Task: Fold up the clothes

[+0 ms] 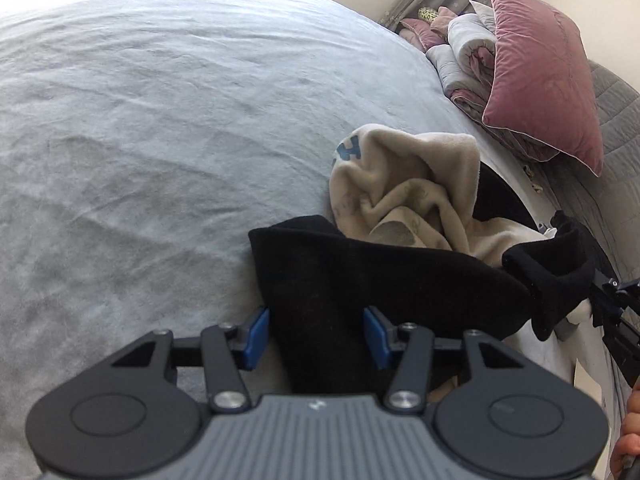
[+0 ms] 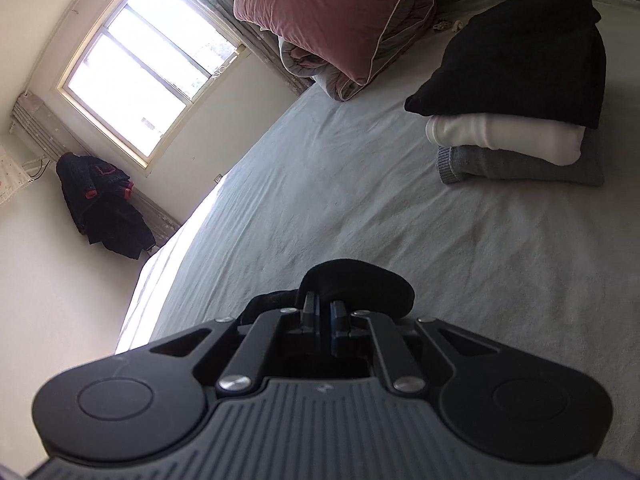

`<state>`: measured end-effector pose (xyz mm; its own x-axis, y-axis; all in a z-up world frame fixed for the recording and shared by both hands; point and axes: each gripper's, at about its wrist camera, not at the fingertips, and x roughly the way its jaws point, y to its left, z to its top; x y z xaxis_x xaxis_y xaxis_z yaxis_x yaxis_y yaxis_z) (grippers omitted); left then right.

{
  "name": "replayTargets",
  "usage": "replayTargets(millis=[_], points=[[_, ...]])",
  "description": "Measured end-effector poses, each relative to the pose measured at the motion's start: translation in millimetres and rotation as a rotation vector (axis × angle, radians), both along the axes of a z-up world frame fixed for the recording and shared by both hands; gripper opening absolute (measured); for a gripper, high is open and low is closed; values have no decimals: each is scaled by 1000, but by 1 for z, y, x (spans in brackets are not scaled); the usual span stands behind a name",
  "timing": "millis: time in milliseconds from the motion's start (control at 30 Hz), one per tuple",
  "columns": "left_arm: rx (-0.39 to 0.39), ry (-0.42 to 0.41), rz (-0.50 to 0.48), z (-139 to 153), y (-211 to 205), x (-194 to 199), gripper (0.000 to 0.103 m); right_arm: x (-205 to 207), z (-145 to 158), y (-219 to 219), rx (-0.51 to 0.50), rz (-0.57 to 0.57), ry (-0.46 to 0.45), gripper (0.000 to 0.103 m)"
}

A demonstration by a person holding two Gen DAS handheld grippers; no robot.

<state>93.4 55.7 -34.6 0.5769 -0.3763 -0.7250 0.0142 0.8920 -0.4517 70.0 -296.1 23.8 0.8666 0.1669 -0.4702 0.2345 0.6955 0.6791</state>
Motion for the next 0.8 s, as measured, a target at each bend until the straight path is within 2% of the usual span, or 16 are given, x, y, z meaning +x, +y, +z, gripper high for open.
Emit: replayTargets(millis=[133,233,300,367,400,433,600,800], points=[[2,-37,-39,0,-9,-2,14,-5,-15,-6,0,16,22,9],[-16,-57,-84,0,-15,-4,7,-5,-21,-8,5,35,38,14],[-43,-74,-121,1,-21,-6,6,-4,-21,-10,9,57,48,15],[-91,-85,-168,2,-26,-9,6,-5,-18,-10,5,75,51,26],[-106,-92,-191,3,-31,-11,6,-7,-16,-9,1,82,49,46],[-121,-99,-214,4,-35,-13,6,-9,-13,-8,-2,90,40,60],[-160,-132,-310,6,-54,-24,6,-19,0,0,-5,175,11,61],[-227,-140,-430,8,-71,-40,6,-21,-8,24,20,271,69,61]])
